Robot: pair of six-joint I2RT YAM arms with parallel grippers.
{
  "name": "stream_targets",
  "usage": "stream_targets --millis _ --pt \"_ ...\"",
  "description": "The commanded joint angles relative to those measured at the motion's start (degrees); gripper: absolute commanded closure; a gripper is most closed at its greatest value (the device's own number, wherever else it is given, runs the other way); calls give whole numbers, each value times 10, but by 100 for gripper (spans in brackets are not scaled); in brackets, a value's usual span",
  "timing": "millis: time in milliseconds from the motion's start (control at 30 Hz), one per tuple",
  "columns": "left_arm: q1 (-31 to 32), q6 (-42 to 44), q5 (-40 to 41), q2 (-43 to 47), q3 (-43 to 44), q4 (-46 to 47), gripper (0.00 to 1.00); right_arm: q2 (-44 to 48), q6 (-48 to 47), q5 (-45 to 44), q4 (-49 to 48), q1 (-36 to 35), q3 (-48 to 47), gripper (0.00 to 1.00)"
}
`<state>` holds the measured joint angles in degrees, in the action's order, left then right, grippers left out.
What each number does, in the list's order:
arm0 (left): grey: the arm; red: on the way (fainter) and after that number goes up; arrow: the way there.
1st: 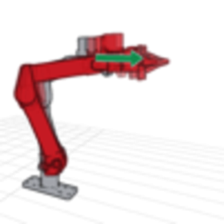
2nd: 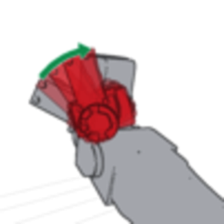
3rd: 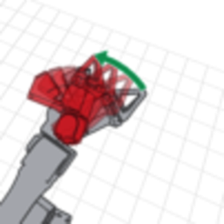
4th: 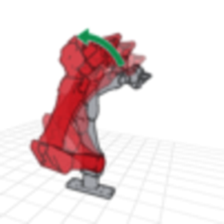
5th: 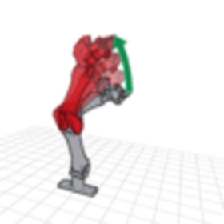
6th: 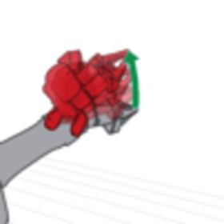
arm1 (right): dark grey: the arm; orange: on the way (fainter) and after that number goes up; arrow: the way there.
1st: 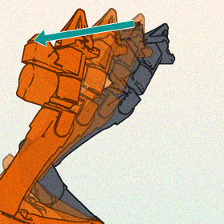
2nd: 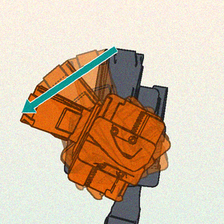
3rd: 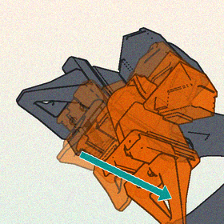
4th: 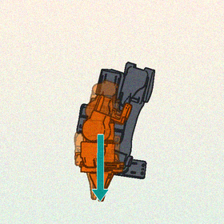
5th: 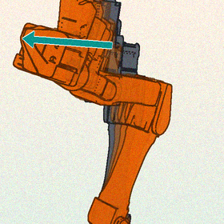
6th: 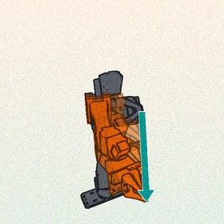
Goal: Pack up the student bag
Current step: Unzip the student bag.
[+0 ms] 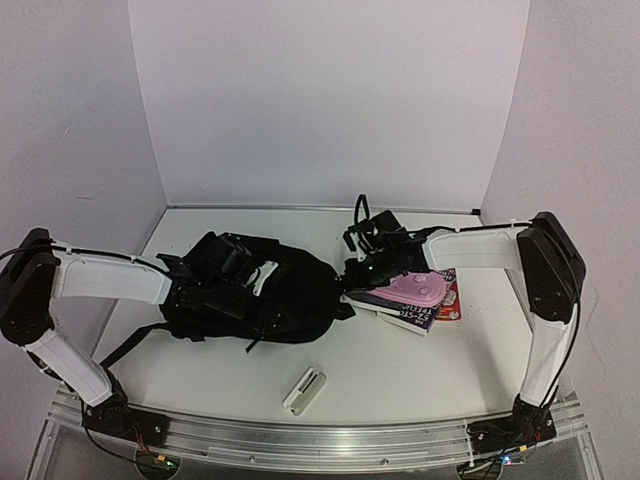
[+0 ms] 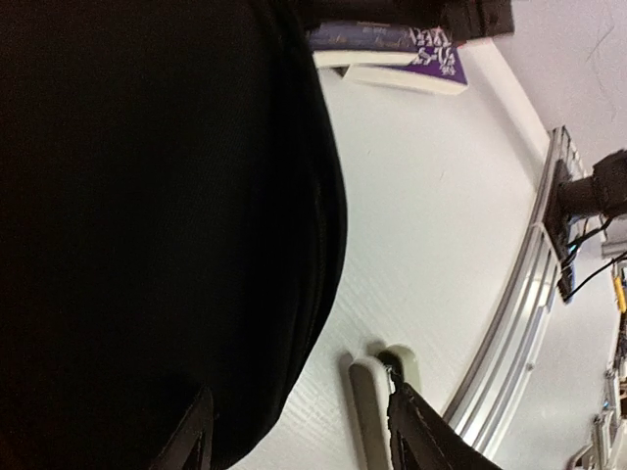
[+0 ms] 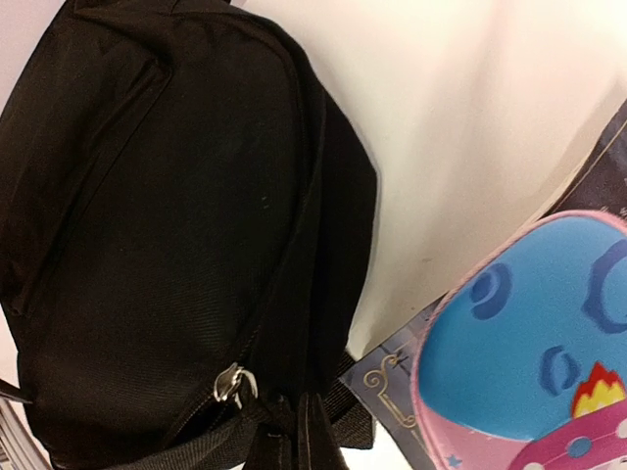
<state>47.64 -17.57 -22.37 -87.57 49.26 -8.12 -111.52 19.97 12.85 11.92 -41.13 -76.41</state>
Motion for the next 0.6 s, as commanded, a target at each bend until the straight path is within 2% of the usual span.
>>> stream_targets --millis 0,167,267,433,567 --pt "1 -26 -24 -30 86 30 29 43 6 39 -44 -29 32 100" --pt "1 -8 -22 -97 155 43 23 61 25 60 -76 -46 56 100" --pt "1 0 -18 -139 190 33 24 71 32 55 -81 -49 64 100" --pt "1 3 -17 -155 193 29 36 90 38 40 -81 -49 76 100" --pt "1 2 -24 -150 179 32 42 98 38 37 -82 -49 81 100"
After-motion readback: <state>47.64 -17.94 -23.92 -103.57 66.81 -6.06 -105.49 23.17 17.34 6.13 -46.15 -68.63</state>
